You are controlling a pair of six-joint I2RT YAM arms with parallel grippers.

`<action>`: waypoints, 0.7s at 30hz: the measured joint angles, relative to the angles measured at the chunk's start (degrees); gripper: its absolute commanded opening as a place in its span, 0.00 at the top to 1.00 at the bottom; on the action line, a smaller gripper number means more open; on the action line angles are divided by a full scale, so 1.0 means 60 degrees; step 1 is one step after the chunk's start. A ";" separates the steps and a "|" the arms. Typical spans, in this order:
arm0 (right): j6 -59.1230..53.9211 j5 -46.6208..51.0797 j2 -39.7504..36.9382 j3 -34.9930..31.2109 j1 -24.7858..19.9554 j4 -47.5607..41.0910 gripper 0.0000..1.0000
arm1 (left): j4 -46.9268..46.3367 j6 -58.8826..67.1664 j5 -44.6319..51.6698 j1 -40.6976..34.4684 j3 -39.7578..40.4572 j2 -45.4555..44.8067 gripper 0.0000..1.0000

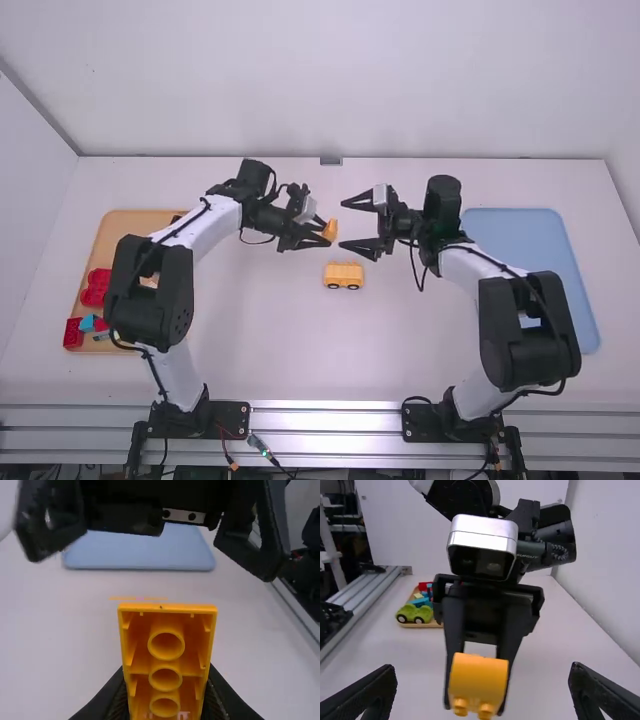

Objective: Assemble lego blocks to make yellow taxi

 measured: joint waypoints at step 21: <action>0.0244 -0.0244 0.0000 0.0000 -0.0517 0.0051 0.09 | 0.8291 -0.4666 -0.2685 -0.0841 -0.3617 -0.2065 0.98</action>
